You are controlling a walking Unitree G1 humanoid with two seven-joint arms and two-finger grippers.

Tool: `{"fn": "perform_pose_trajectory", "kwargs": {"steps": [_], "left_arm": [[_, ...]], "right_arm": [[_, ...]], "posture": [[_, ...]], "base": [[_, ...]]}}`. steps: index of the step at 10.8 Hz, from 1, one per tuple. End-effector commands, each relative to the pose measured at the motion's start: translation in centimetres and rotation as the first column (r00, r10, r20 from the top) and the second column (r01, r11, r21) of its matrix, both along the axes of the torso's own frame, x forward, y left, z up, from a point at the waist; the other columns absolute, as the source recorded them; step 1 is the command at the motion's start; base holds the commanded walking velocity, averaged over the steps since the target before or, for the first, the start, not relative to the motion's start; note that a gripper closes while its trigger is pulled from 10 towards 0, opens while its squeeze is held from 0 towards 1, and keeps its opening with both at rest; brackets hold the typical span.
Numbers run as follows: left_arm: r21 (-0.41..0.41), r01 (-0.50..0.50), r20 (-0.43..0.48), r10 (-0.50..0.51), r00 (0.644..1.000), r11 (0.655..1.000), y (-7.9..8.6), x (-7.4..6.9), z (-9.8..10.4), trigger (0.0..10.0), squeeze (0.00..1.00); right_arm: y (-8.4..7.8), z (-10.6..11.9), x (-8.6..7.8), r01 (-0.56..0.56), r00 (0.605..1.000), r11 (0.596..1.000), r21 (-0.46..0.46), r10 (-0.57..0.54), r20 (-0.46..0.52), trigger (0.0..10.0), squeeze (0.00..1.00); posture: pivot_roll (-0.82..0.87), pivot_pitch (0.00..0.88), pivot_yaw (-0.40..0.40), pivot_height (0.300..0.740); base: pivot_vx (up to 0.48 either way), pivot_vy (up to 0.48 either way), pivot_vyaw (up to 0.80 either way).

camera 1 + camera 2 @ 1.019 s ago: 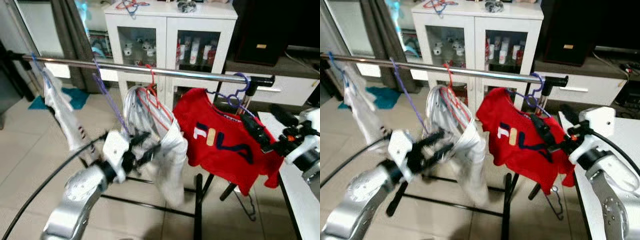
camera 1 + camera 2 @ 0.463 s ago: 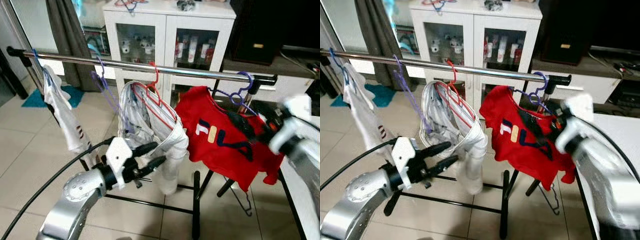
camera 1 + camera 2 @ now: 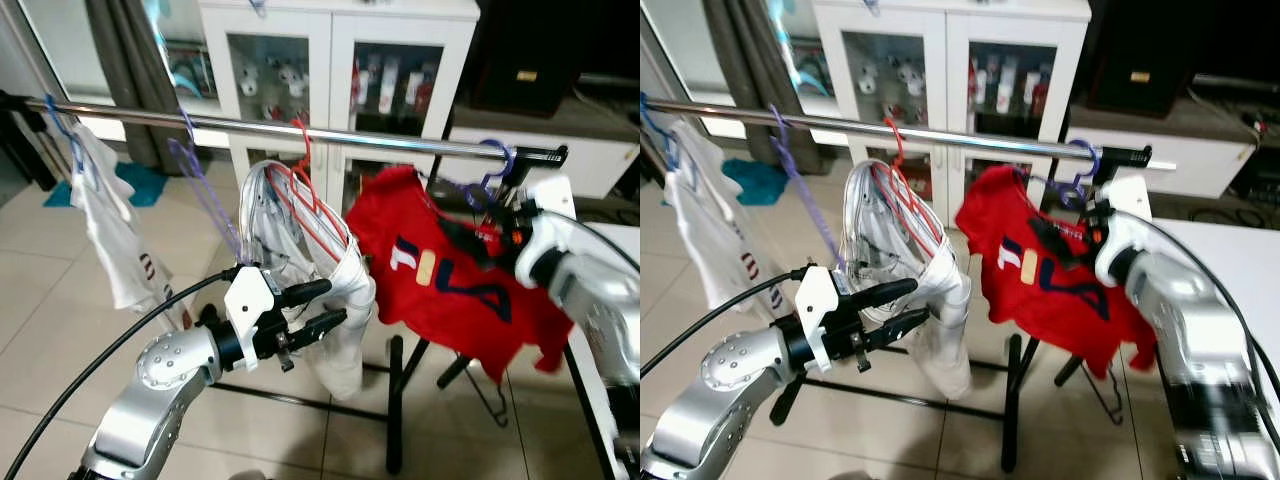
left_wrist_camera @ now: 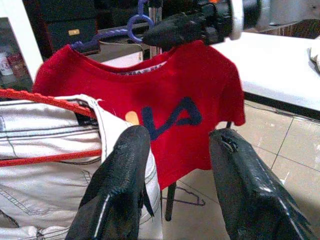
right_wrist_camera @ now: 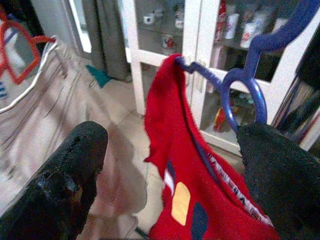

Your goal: Hang hanger

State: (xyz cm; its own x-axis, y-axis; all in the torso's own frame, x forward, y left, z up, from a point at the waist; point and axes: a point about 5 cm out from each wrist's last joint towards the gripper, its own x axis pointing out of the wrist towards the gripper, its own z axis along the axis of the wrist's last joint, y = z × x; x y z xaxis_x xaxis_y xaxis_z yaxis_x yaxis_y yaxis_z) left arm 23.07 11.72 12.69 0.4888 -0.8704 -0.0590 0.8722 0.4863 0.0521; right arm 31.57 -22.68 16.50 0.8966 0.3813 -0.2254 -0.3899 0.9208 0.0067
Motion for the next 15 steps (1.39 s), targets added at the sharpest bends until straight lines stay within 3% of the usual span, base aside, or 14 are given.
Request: {"fn": "perform_pose_trajectory", "kwargs": {"steps": [1, 4, 6, 10, 15], "left_arm": [[0.011, 0.01, -0.003, -0.01, 1.0, 1.0, -0.1, 0.1, 0.0, 10.0, 0.0], [0.01, 0.004, -0.004, -0.004, 1.0, 1.0, 0.0, -0.1, -0.1, 10.0, 0.0], [0.013, 0.008, -0.007, -0.008, 1.0, 1.0, 0.1, -0.1, -0.1, 10.0, 0.0], [0.018, 0.031, 0.0, -0.031, 1.0, 0.999, -0.3, 0.6, -0.1, 10.0, 0.0], [0.022, 0.018, 0.0, -0.018, 1.0, 1.0, -0.1, 0.7, -0.3, 10.0, 0.0]], "right_arm": [[-0.2, 0.5, 0.4, 0.021, 1.0, 1.0, -0.012, -0.02, 0.024, 10.0, 0.0], [0.5, 1.2, -0.6, -0.115, 0.993, 0.993, -0.015, 0.115, 0.031, 10.0, 0.0], [-0.9, 1.3, -1.8, -0.13, 0.991, 0.99, -0.048, 0.13, 0.002, 10.0, 0.0], [-0.2, 1.0, 0.5, -0.051, 0.999, 0.998, -0.035, 0.051, -0.011, 10.0, 0.0], [1.7, 1.0, 1.0, -0.154, 0.987, 0.988, 0.0, 0.154, -0.039, 10.0, 0.0]], "posture": [[0.02, 0.0, 0.013, 0.74], [0.02, 0.0, 0.009, 0.74], [0.01, 0.0, 0.023, 0.74], [-0.01, 0.0, 0.051, 0.74], [0.0, 0.0, 0.045, 0.74]], "base": [[0.0, 0.0, 0.0], [0.0, 0.0, 0.0], [0.0, 0.0, 0.0], [0.0, 0.0, 0.0], [0.0, 0.0, 0.0]]}}
